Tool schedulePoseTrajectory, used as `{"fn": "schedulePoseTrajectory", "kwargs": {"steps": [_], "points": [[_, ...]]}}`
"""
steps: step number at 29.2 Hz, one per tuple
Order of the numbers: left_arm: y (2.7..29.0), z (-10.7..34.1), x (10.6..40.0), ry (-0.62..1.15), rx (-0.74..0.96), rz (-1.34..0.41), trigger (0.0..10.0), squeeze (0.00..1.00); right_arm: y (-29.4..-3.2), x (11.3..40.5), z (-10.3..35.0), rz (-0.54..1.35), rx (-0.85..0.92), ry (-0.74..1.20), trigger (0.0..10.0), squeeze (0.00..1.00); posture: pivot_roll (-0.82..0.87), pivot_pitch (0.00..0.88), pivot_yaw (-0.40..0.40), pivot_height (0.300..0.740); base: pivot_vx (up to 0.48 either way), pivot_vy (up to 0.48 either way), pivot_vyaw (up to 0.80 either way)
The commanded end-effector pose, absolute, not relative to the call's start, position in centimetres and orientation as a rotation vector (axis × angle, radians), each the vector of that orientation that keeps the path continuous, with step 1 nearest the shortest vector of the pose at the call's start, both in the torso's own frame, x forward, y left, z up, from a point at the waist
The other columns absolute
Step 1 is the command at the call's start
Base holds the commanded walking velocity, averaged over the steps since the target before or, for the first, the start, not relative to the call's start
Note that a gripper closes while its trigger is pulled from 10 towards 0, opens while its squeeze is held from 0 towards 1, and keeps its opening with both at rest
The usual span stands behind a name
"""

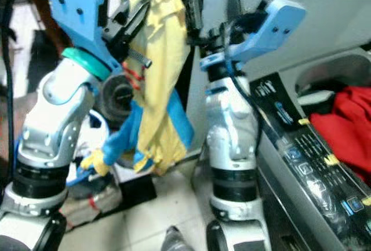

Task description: Clothes washing

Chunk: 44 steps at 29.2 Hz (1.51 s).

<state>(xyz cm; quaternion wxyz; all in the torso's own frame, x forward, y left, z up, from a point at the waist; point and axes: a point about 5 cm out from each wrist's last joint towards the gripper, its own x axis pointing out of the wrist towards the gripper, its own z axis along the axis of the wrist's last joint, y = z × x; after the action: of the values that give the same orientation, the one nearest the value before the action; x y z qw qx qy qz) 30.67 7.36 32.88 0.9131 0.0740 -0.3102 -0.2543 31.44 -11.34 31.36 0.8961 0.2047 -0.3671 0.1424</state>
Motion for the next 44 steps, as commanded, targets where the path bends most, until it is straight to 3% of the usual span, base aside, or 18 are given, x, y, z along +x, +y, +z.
{"fn": "schedulePoseTrajectory", "kwargs": {"steps": [1, 44], "points": [[7.38, 33.39, 30.47, -0.675, 0.15, -0.53, 10.0, 0.0, -11.06, 31.35, 31.06, 0.307, 0.435, -0.746, 10.0, 0.0, -0.04, 0.0, 0.057, 0.74, 0.0, 0.0, -0.78], [7.83, 32.69, 31.15, -0.614, 0.087, -0.481, 10.0, 0.0, -11.0, 31.48, 30.71, 0.305, 0.425, -0.723, 10.0, 0.0, -0.04, 0.0, 0.054, 0.74, 0.0, 0.0, -0.78]]}}
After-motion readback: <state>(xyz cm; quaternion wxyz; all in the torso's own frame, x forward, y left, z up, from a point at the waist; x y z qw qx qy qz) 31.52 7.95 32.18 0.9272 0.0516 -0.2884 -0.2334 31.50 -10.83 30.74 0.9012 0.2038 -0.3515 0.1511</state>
